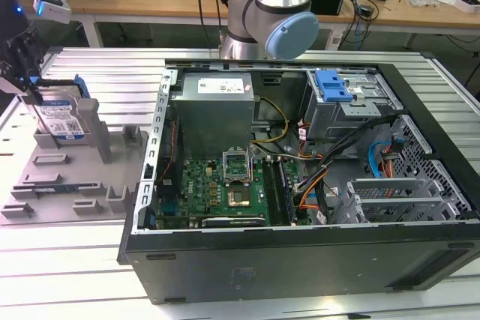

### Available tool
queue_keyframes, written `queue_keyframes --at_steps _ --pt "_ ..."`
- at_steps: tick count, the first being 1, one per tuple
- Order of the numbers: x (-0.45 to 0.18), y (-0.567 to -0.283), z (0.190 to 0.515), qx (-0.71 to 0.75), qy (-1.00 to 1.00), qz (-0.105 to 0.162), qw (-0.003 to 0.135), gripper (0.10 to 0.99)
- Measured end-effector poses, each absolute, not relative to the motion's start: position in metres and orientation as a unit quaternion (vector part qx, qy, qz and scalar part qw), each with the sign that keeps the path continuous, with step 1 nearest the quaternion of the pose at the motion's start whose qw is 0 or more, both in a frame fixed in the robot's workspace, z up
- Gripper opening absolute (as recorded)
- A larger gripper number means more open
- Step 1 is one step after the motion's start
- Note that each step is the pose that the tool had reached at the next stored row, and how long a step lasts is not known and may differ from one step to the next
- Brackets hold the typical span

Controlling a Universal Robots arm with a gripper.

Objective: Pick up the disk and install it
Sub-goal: 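Pick up the disk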

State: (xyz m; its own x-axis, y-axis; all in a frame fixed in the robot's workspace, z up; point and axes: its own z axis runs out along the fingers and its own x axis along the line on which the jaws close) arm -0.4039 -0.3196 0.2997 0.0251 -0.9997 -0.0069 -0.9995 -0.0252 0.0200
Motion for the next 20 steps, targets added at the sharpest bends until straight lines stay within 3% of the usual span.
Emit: queue_keyframes --at_steps 20 --pt "-0.403 -0.320 0.371 0.716 -0.698 -0.009 0.005 0.369"
